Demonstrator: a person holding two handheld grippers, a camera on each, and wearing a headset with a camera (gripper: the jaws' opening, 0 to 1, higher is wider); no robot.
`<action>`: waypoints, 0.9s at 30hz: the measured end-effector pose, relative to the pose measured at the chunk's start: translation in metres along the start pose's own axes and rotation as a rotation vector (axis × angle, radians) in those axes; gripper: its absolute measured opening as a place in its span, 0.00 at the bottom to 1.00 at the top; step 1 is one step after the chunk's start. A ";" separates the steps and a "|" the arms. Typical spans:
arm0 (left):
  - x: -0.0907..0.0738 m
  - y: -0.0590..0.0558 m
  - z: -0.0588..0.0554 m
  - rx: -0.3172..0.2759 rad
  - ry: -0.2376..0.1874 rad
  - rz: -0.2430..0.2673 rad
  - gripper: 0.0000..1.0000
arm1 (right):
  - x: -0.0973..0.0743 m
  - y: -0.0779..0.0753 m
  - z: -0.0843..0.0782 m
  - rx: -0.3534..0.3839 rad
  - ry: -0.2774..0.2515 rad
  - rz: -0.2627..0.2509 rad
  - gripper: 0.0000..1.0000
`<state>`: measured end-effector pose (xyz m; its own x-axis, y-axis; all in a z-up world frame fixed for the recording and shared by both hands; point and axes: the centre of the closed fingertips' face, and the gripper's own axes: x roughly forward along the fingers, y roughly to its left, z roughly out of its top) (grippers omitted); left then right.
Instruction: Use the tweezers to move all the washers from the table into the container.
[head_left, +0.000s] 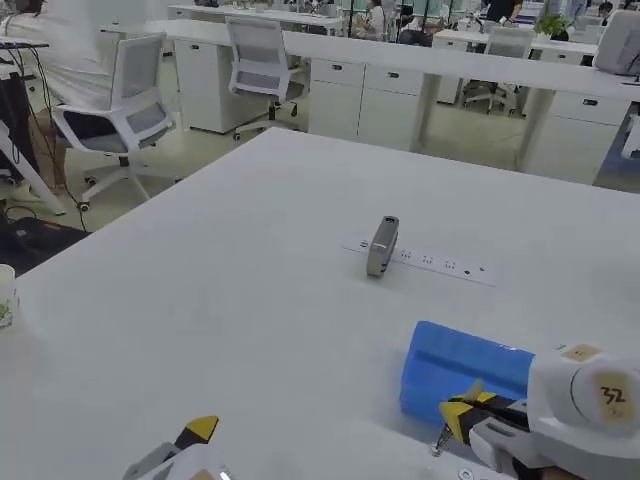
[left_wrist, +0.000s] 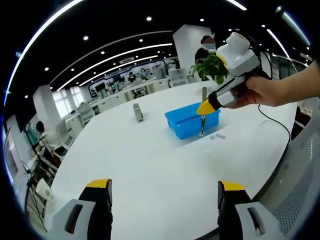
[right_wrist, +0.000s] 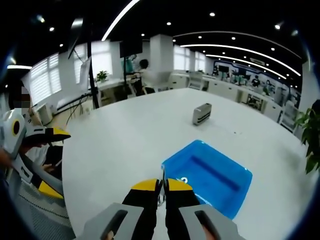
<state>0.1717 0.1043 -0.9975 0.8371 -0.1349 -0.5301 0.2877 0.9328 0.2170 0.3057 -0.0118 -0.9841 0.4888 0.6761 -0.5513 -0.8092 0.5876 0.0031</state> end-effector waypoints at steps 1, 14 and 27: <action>0.000 0.000 0.000 0.001 0.001 0.000 0.89 | -0.001 -0.001 0.002 -0.001 -0.002 -0.001 0.00; 0.001 -0.001 -0.002 0.006 0.011 -0.001 0.88 | -0.005 -0.023 0.030 0.000 -0.053 -0.042 0.00; 0.001 -0.002 -0.005 0.008 0.027 -0.007 0.88 | 0.010 -0.045 0.041 -0.008 -0.063 -0.065 0.00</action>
<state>0.1702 0.1042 -1.0024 0.8222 -0.1317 -0.5538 0.2968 0.9293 0.2197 0.3609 -0.0132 -0.9555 0.5598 0.6632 -0.4967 -0.7775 0.6277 -0.0381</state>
